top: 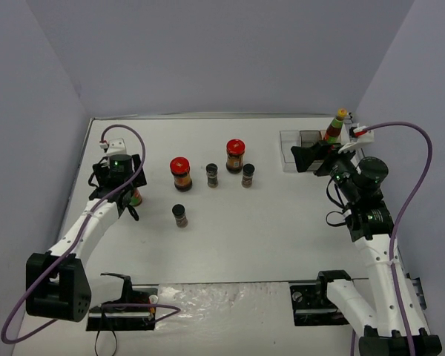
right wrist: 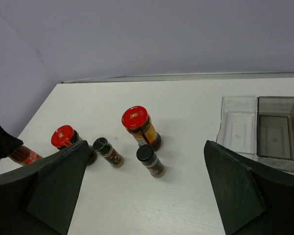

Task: Organize the condiment bottles

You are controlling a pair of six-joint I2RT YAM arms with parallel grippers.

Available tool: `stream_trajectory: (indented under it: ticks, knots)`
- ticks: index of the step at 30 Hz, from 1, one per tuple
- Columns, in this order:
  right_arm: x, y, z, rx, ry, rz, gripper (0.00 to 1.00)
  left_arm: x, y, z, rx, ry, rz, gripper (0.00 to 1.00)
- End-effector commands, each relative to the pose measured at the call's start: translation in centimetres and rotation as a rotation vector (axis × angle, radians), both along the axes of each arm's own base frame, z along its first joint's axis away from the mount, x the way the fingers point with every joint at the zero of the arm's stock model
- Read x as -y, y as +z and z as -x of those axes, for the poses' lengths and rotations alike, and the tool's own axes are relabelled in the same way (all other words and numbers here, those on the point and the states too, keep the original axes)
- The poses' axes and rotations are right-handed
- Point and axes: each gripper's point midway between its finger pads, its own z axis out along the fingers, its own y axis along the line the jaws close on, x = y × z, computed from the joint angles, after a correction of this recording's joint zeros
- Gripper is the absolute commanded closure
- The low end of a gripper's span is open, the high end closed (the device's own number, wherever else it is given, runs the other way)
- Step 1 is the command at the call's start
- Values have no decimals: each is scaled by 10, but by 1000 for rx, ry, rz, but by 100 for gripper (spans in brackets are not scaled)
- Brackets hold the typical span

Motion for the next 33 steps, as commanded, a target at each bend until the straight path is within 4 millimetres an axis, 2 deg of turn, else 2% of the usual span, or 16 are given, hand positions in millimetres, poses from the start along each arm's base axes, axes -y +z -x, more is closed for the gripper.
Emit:
stream_trajectory:
  ticks: [1,4,8,10,14,17,23,26,28,33]
  knots:
    - [-6,36,10,144,28,28,0,2,18,-18,130,-2,19,22]
    - [-5,34,10,144,20,34,0,1,15,-19,129,3,17,29]
    - [-6,34,12,145,25,36,0,2,8,-17,120,8,25,45]
    - [-6,35,12,147,24,36,0,0,11,-16,127,16,21,56]
    - [-7,34,14,143,28,36,0,-1,27,-14,156,3,1,83]
    - [-7,34,15,143,30,35,0,-2,49,-12,185,-15,-18,99]
    - [-10,35,17,137,43,26,0,7,85,-6,199,-97,-32,100]
    - [-13,34,18,130,59,20,0,17,110,-2,228,-155,-29,100]
    - [-14,34,18,124,66,15,0,23,117,2,218,-189,-27,100]
    - [-15,35,21,117,77,12,0,56,154,8,247,-304,5,100]
